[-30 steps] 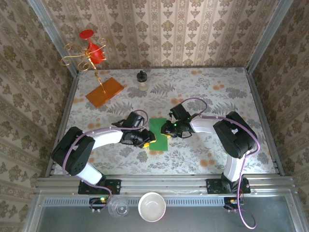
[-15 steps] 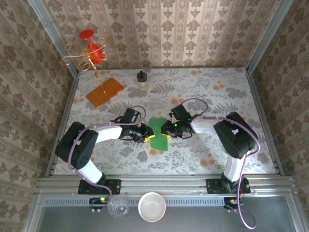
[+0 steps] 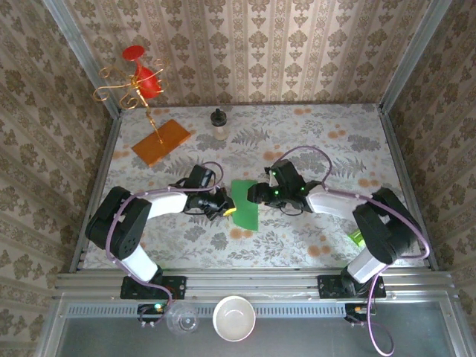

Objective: Fold a paper plane with a square sheet of paper (pick it up from the middle)
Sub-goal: Third fold the triangle at the center of the table.

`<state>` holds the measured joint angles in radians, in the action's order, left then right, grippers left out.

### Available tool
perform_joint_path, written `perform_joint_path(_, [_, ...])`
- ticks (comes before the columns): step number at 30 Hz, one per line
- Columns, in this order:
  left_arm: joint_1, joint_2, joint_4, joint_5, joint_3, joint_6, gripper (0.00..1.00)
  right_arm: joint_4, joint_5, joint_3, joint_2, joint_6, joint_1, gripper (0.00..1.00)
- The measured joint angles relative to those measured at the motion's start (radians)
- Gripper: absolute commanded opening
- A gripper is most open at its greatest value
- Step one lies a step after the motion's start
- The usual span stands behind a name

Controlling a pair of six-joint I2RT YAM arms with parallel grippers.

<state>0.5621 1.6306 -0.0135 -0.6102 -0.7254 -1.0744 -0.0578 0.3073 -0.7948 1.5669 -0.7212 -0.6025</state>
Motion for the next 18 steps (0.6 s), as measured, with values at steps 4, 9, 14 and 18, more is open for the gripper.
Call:
perform_joint_path(4, [-0.014,-0.001,0.000,-0.001,-0.003,-0.012,0.01,-0.045,-0.071,0.055,-0.074,0.095,-0.045,0.80])
perform_joint_path(9, [-0.035,-0.001,-0.005,-0.005,-0.019,-0.031,0.01,-0.060,-0.137,0.082,-0.113,0.259,-0.121,0.87])
perform_joint_path(14, [-0.047,-0.001,-0.003,-0.010,-0.047,-0.042,0.01,-0.068,-0.182,0.082,-0.113,0.415,-0.190,0.87])
perform_joint_path(18, [-0.048,-0.001,-0.001,-0.012,-0.057,-0.050,0.01,-0.110,-0.234,0.086,-0.103,0.538,-0.246,0.85])
